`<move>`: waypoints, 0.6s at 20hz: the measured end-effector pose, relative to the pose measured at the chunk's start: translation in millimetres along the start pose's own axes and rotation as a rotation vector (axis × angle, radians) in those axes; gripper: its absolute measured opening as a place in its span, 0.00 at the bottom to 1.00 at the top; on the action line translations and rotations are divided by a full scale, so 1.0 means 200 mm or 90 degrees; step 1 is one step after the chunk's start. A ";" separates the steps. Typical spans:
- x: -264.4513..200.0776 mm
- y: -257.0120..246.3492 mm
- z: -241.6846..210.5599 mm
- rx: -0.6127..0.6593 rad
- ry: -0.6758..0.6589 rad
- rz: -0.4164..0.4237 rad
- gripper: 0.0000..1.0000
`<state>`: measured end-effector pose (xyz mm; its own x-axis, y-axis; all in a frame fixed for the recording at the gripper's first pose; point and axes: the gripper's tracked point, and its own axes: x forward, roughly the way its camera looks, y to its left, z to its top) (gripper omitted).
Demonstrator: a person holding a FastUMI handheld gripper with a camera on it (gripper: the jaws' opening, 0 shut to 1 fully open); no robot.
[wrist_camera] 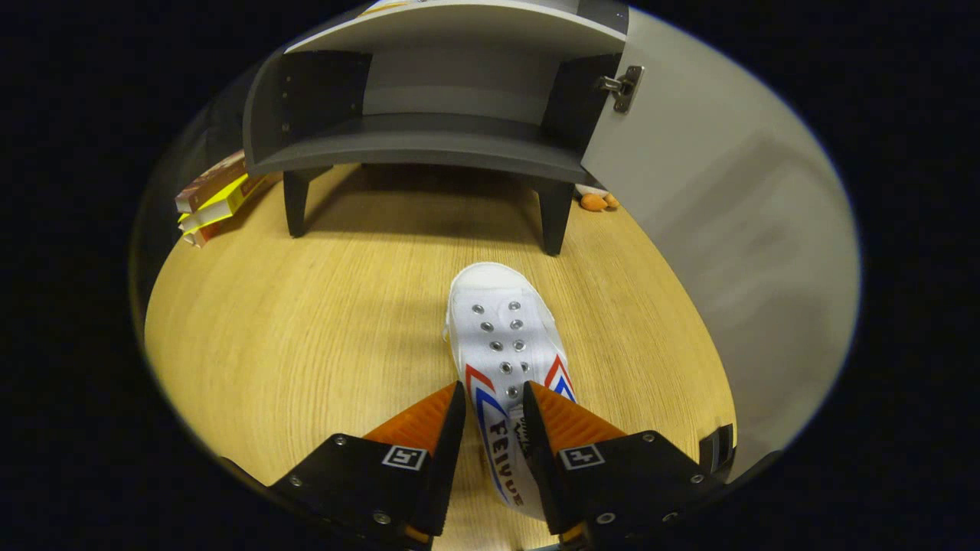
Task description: Open the shoe cabinet door, grab the shoes and put them into the shoe cabinet, then close the shoe cabinet door.
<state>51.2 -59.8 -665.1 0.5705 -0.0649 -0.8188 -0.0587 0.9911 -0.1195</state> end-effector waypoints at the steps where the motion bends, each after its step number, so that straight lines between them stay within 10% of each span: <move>1: 0.00 -0.01 0.03 0.004 -0.023 0.002 0.46; 6: -0.04 0.04 0.05 0.029 -0.030 0.030 0.01; 12: -0.29 0.08 0.22 0.030 -0.066 0.052 0.00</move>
<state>52.7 -34.4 -594.1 0.6470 0.0255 -0.7621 -0.0709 0.9971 -0.0268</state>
